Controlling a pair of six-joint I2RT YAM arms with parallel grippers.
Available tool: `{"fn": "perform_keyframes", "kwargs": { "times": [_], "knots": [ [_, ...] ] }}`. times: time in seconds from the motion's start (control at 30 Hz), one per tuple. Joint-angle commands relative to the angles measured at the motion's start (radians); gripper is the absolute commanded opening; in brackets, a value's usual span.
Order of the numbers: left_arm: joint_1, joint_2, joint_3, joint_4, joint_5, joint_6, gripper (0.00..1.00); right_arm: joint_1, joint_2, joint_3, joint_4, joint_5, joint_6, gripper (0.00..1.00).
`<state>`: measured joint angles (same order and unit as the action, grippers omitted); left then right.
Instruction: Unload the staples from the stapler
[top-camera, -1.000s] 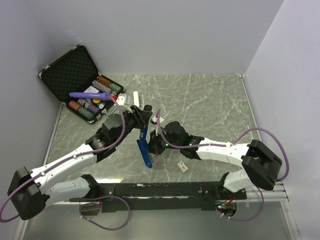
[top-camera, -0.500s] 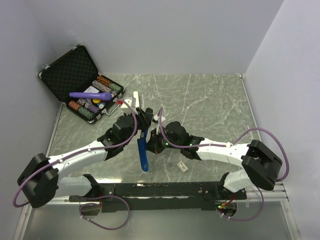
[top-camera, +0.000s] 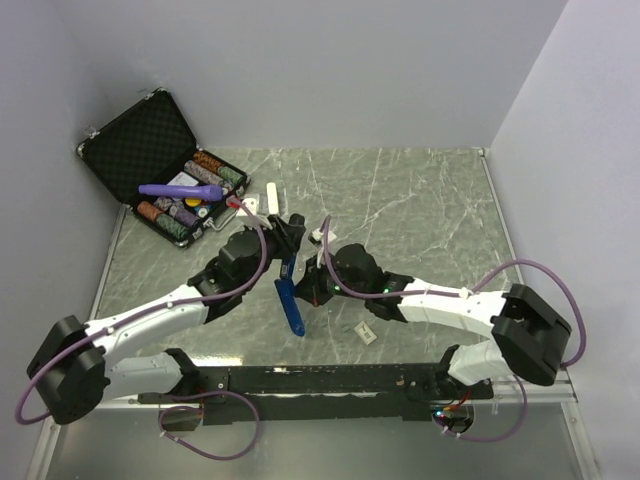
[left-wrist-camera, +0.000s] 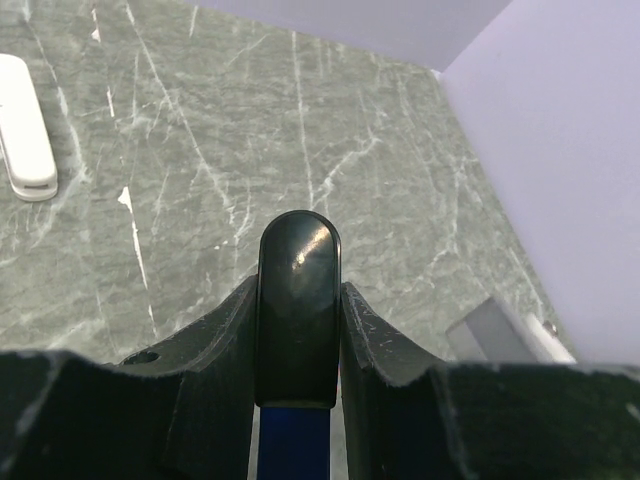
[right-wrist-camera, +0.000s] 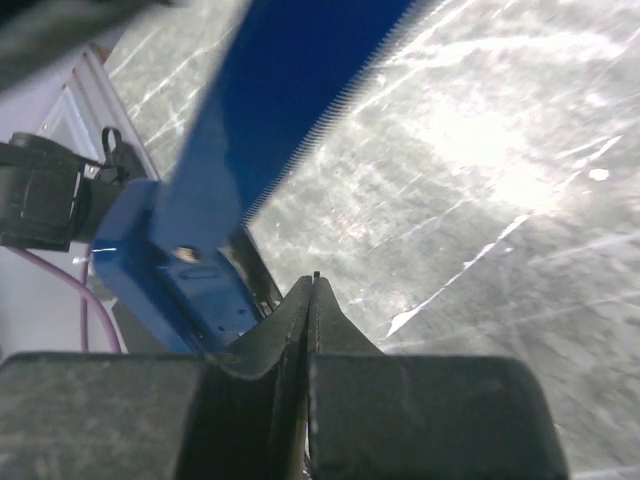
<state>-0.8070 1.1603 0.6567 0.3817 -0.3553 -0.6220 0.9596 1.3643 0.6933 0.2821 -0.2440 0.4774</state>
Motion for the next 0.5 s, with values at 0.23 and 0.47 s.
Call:
{"fn": "perform_keyframes", "kwargs": {
  "times": [0.23, 0.47],
  "knots": [
    [-0.011, -0.185, 0.073, -0.059, 0.062, -0.019, 0.01, -0.035, -0.215, -0.034, -0.133, 0.172, -0.115, 0.0],
    [-0.012, -0.251, 0.075, -0.112, 0.041, 0.001, 0.01, -0.062, -0.307, 0.017, -0.277, 0.244, -0.18, 0.0]
  ]
}}
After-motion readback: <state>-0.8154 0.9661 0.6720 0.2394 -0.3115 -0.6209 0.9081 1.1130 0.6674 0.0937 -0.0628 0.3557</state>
